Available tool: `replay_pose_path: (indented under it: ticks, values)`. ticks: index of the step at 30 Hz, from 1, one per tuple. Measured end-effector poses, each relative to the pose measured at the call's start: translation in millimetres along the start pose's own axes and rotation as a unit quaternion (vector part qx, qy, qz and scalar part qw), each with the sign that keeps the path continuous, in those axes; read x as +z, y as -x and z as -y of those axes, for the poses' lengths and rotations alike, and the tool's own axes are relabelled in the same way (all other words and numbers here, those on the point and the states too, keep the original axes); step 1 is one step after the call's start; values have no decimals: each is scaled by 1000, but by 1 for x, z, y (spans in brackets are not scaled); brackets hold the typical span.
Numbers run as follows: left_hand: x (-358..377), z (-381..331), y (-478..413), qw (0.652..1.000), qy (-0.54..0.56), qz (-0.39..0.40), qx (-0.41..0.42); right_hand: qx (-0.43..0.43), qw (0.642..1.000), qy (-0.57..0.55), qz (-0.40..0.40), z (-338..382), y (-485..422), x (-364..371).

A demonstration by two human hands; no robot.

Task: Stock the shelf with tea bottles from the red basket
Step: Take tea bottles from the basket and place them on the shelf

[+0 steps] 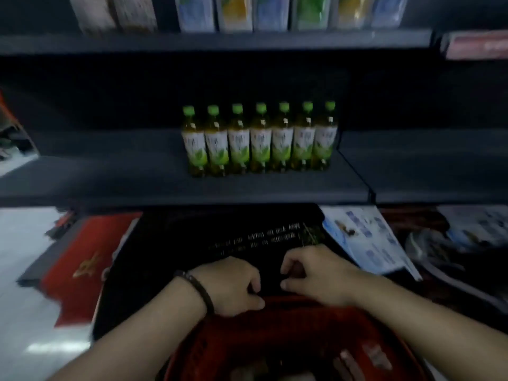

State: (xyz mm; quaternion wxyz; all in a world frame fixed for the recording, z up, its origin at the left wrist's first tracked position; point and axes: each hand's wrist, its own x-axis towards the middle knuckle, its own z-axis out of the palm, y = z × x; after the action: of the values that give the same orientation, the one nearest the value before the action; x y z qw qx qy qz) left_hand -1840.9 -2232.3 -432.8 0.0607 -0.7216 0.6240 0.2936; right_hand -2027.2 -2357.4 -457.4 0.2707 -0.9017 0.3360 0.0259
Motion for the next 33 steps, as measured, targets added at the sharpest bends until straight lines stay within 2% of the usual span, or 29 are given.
replay_pose_path:
  ticks: [3, 6, 10, 12, 15, 18, 22, 27, 33]
  values:
    - [43, -22, 9, 996, -73, 48, 2, 30, 998, -14, 51, -31, 39, 34]
    - [89, -30, 8, 996, -48, 73, 5, 84, 994, -27, 58, -65, 71, 85]
    - [131, -28, 0, 990, -51, 125, 27, 113, 974, 126, 148, -97, 92, 151]
    - [136, -29, -5, 988, -61, 134, 47, 127, 968, 98, 194, -102, 97, 170]
    - [144, -28, -17, 992, -54, 100, 46, 138, 952, 63, 266, -104, 98, 197]
    - [158, -25, -27, 983, -109, 144, 28, 136, 936, 55, 320, -102, 98, 222]
    - [163, -26, -31, 971, -117, 206, 24, 167, 931, 29, 323, -111, 96, 240]
    - [169, -29, -29, 979, -93, 181, 27, 173, 938, 3, 299, -116, 88, 244]
    - [174, -22, -29, 973, -114, 199, 16, 92, 979, -11, 180, -115, 97, 218]
